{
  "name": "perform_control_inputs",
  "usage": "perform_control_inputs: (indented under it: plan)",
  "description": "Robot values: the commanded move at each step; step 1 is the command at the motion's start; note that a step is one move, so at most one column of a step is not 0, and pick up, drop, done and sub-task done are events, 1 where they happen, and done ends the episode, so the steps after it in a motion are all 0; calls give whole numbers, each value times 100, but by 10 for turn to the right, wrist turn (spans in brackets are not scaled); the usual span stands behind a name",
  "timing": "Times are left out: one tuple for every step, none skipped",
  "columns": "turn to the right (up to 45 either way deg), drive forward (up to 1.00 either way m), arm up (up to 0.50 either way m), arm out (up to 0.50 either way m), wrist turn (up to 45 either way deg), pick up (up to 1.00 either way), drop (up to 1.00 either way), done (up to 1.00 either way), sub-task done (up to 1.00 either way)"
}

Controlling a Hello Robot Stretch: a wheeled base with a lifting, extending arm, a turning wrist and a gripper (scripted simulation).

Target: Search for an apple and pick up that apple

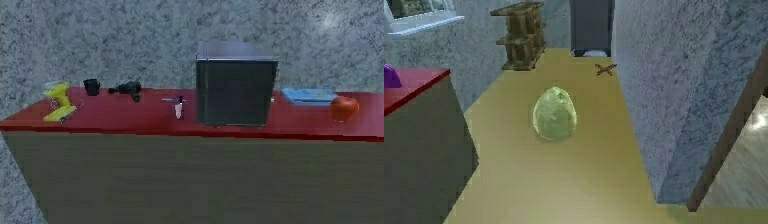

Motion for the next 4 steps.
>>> perform_control_inputs:
  plan:
    - [450, 0, 0, 0, 0, 0, 0, 0, 0]
    - [390, 0, 0, 0, 0, 0, 0, 0, 0]
    - [0, 10, 0, 0, 0, 0, 0, 0, 0]
    - [-270, 0, 0, 0, 0, 0, 0, 0, 0]
